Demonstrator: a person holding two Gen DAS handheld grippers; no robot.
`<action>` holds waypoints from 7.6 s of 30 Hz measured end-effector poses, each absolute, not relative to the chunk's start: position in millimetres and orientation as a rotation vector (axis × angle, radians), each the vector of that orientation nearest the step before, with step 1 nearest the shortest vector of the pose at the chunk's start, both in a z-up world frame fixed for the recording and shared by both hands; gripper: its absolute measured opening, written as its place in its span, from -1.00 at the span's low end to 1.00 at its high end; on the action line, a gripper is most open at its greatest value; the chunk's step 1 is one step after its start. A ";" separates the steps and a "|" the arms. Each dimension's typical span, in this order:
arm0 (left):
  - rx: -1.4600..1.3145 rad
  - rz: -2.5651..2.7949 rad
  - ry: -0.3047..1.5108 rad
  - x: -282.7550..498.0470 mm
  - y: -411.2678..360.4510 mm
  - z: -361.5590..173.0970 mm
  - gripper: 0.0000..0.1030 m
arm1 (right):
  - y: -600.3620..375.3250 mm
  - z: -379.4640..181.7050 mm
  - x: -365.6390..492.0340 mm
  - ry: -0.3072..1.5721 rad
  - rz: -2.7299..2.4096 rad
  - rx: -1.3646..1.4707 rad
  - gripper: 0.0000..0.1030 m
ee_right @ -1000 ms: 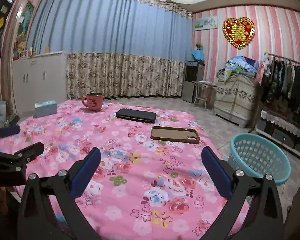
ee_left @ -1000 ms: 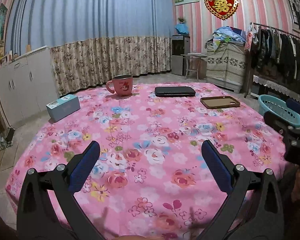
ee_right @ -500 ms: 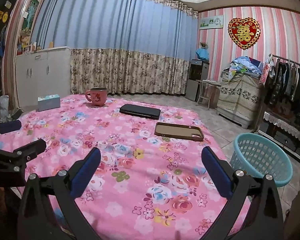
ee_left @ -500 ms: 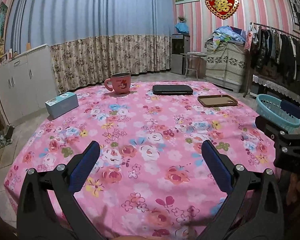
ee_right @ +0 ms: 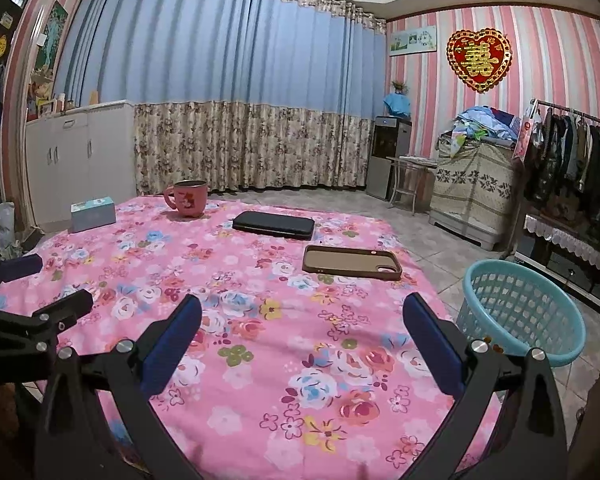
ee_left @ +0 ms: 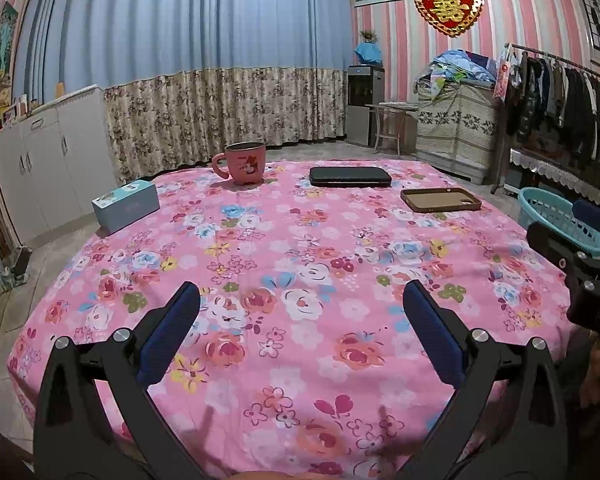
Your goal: Collect trash
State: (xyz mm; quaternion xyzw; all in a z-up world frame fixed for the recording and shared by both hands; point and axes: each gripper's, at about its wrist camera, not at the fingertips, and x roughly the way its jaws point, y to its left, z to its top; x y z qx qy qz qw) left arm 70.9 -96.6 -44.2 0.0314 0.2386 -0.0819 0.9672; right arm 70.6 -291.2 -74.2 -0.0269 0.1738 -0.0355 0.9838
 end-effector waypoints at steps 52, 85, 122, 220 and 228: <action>-0.102 -0.082 0.492 94.8 -53.4 -43.2 0.90 | -292.7 -73.4 83.1 0.415 -0.077 0.066 0.91; -0.101 -0.109 0.489 92.0 -55.4 -41.1 0.90 | -281.0 -78.5 85.4 0.429 -0.078 0.027 0.91; -0.071 -0.113 0.489 91.4 -61.3 -43.4 0.90 | -283.4 -78.7 85.7 0.438 -0.077 0.027 0.91; -0.047 -0.117 0.492 92.2 -64.1 -45.8 0.90 | -275.0 -79.7 88.2 0.440 -0.070 0.034 0.91; -0.050 -0.116 0.494 92.5 -63.7 -45.9 0.90 | -273.8 -79.6 88.5 0.449 -0.064 0.023 0.91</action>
